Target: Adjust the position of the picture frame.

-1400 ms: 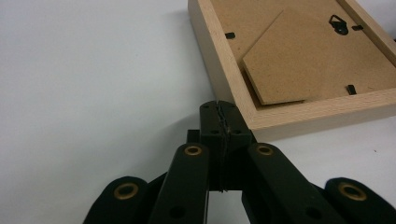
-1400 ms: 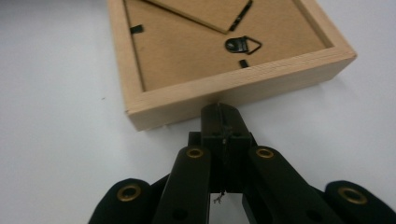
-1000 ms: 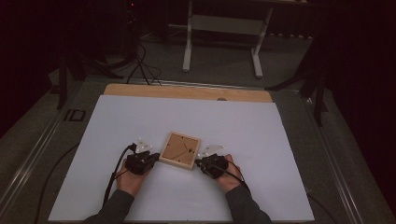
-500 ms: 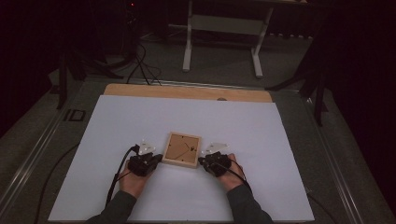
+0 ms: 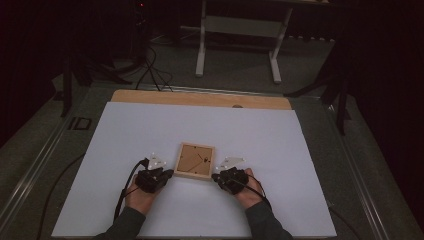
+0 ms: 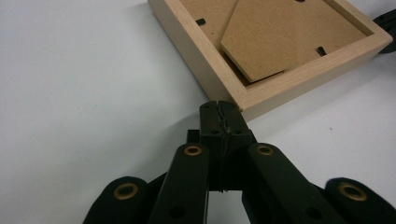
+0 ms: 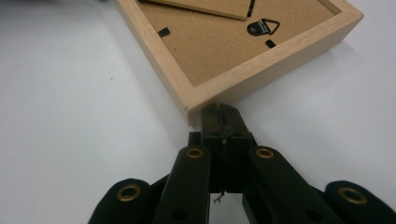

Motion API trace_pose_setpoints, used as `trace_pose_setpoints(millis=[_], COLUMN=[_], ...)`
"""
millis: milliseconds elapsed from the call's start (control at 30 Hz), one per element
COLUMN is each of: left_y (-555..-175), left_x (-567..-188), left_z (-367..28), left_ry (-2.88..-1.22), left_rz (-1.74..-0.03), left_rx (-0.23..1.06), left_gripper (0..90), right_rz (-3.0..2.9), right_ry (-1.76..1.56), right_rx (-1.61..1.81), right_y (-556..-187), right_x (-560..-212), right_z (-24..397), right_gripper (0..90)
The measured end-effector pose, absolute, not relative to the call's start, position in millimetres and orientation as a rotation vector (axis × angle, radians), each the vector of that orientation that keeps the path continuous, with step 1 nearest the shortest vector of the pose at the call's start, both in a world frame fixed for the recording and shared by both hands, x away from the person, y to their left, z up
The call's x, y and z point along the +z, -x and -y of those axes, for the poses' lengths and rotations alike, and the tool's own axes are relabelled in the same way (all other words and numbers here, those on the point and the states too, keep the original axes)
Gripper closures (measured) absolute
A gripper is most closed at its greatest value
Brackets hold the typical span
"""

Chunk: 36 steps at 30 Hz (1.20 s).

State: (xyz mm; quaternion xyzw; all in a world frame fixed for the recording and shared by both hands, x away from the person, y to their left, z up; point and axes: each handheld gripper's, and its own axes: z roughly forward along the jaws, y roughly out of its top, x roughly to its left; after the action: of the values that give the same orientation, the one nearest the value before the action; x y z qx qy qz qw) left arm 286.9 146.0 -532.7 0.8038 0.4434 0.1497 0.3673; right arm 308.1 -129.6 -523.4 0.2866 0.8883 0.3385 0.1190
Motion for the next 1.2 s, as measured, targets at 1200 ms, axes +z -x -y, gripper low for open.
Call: trace_pose_setpoints(millis=[1200], left_y=[-295.7], left_x=[-535.0], left_z=[-137.4], left_ry=[-2.041], left_rz=[-1.136], left_rx=[0.393], left_gripper=[89.5], right_rz=[-2.519], right_ry=[-0.928], right_rx=[0.985], right_y=[-324.1], right_x=[-528.4], right_z=[134.7], right_gripper=[89.9])
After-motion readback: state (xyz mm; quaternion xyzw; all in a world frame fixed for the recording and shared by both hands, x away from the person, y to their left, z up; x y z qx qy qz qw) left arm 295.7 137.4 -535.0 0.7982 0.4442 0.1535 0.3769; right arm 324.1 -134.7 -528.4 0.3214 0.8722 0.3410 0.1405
